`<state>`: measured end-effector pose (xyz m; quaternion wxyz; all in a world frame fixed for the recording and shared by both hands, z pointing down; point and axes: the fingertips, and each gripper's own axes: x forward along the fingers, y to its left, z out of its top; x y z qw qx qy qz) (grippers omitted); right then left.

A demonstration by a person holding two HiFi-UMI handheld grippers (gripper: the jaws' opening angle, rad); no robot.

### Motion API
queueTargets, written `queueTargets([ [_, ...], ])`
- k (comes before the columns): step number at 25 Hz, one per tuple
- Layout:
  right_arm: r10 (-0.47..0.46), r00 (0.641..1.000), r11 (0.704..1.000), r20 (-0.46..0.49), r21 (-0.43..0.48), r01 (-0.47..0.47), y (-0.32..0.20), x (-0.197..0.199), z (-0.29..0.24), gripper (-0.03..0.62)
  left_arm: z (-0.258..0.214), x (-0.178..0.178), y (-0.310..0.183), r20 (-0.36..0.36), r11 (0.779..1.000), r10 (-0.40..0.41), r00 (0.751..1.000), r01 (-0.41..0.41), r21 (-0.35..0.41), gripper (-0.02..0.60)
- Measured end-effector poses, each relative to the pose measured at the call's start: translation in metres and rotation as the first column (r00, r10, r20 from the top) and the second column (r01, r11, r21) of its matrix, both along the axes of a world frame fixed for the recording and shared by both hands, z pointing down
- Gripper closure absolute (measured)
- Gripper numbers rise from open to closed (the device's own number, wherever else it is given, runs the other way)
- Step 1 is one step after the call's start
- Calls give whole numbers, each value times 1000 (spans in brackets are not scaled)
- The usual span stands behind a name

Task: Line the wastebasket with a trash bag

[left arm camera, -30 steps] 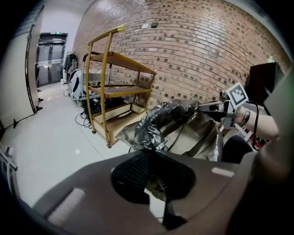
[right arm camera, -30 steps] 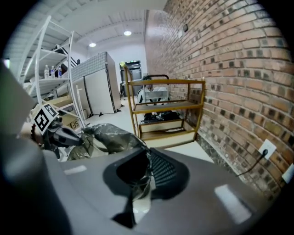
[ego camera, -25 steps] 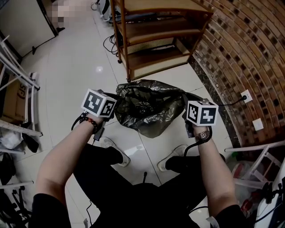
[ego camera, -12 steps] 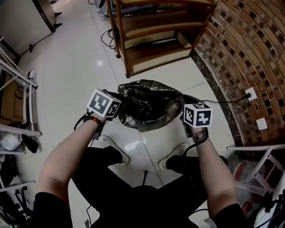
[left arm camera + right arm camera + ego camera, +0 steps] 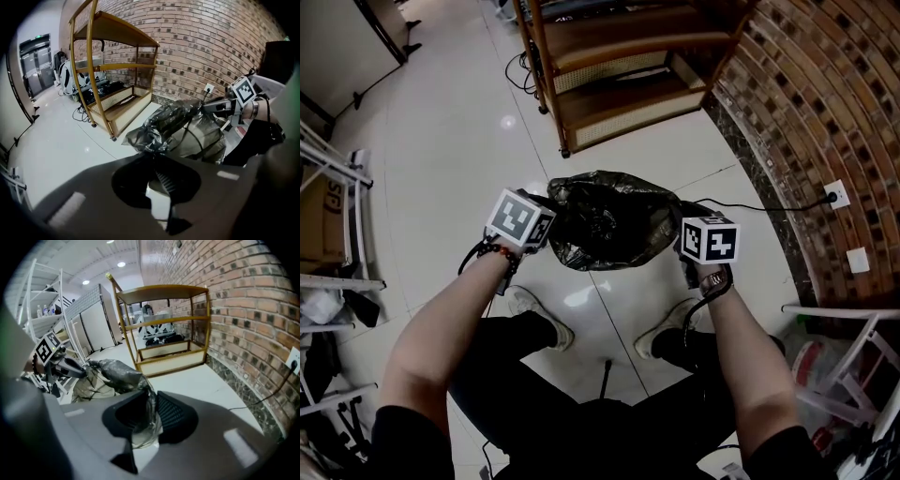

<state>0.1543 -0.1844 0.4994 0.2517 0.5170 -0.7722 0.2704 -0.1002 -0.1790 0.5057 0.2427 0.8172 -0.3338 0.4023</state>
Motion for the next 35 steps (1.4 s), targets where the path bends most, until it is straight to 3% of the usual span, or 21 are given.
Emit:
queueTargets([
  [12,7,1000,1000,-23,0,-7,-33,-2,16,513,21,-8,-29,14,998,-66,998,66,-16,557],
  [24,23,1000,991,2,134,-23,-57,-4,-9,533,-2,-11,-48,-46,990,-86,995,90,105,580],
  [27,5,1000,994,18,113,-7,-53,-3,-6,536,0,-13,-47,-39,990,-79,996,83,110,580],
  [31,-52,996,999,76,6,52,-42,-6,11,301,12,-19,-47,-29,993,-105,994,106,45,580],
  [35,-94,992,990,78,-94,102,-33,-8,34,300,28,-25,-51,-28,990,-138,990,138,-1,580],
])
